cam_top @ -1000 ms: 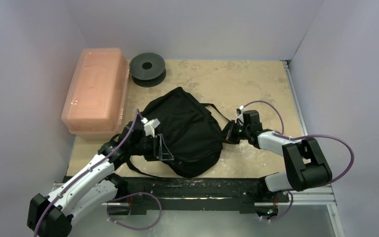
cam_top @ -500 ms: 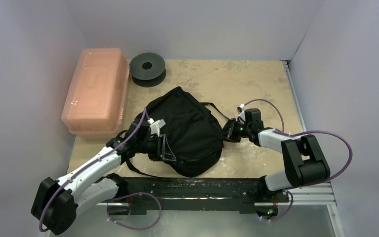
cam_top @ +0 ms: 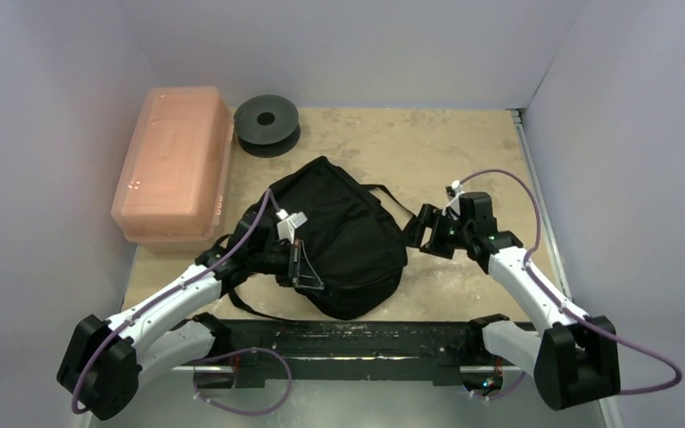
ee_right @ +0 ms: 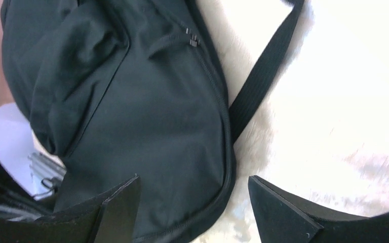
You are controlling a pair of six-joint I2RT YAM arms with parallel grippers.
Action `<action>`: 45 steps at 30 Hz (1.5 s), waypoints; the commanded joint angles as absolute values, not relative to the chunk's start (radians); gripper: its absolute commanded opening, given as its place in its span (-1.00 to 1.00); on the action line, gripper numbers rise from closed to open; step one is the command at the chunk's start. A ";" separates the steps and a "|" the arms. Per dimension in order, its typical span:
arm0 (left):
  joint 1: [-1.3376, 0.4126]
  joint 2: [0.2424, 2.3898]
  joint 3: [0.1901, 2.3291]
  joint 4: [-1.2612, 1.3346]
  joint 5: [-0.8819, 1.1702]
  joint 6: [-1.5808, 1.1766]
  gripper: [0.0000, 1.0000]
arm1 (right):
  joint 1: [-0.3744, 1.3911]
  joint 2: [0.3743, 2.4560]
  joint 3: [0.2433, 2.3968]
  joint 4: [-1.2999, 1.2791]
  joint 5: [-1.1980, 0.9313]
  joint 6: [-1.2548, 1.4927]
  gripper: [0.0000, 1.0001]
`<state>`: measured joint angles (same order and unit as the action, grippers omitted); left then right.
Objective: Pack the student bag
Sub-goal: Adjust the student bag at the center of the board.
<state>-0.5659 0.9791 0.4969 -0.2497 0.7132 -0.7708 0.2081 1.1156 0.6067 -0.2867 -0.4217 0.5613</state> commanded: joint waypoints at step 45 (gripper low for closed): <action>-0.589 0.914 0.530 -0.226 0.452 -0.675 -1.00 | 0.001 1.036 0.595 -0.555 -0.603 0.455 0.09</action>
